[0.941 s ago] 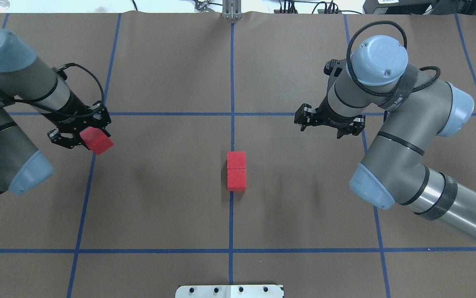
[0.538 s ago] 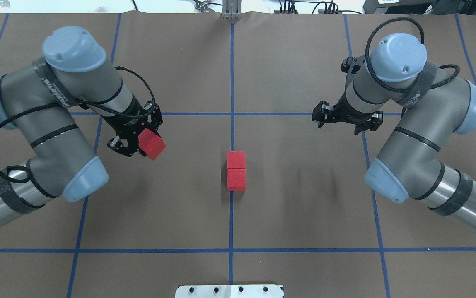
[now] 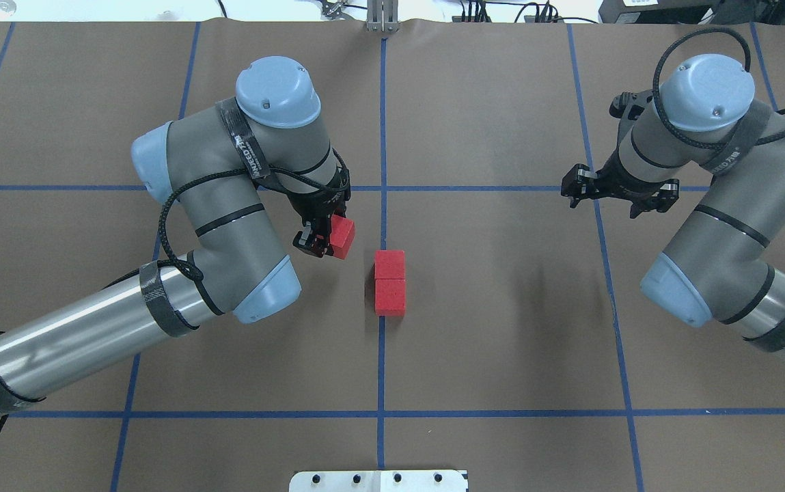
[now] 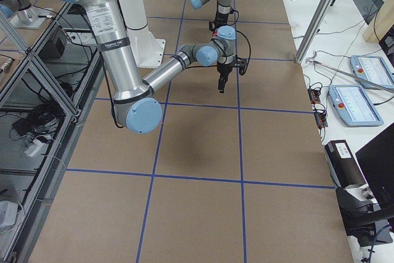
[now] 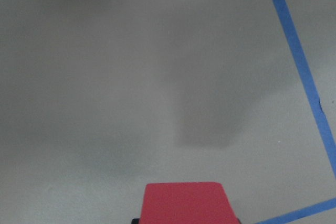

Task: Form red blocks into L shape at center
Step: 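Carry the red cube with the left gripper toward the center pair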

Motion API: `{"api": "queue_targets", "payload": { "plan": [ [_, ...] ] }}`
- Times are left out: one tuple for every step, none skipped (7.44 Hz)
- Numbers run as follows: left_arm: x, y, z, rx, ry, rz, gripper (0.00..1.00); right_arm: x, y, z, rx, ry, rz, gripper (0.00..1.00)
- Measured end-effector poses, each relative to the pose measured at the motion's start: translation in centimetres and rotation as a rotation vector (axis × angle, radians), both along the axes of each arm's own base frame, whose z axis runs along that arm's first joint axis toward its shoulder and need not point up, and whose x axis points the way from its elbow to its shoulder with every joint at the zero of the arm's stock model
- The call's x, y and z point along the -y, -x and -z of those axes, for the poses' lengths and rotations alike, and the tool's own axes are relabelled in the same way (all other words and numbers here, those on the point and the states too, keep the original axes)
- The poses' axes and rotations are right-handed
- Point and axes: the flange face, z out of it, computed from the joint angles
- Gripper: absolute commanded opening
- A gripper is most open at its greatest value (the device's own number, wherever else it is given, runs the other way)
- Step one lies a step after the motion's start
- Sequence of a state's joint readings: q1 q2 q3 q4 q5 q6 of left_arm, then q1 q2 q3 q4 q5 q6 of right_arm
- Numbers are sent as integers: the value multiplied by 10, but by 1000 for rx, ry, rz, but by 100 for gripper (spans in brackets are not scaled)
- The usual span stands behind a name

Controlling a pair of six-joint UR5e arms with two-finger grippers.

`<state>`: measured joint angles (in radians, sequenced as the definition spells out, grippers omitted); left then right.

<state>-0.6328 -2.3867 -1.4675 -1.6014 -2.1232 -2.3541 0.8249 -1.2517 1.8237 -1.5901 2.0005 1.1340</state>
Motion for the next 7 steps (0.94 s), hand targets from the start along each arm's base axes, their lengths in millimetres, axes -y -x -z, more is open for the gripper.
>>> {"api": "queue_targets", "payload": {
  "plan": [
    [0, -6, -7, -8, 22, 47, 0, 0, -8, -13, 4, -4, -7, 100],
    [-2, -9, -15, -22, 54, 98, 0, -1, -15, -23, 9, -8, -13, 100],
    [-3, -10, -19, -28, 96, 157, 0, -1, -20, -28, 14, -6, -16, 100],
    [-6, -13, -21, -25, 138, 222, 0, 0, -23, -30, 18, -2, -18, 100],
    [-11, -19, -21, -19, 163, 269, 0, 0, -25, -33, 19, 2, -19, 100],
    [-18, -25, -21, -14, 176, 294, 0, -1, -26, -35, 17, 6, -19, 100],
    [-23, -30, -21, -13, 185, 306, 0, -1, -27, -36, 16, 8, -19, 100]
  ]
}}
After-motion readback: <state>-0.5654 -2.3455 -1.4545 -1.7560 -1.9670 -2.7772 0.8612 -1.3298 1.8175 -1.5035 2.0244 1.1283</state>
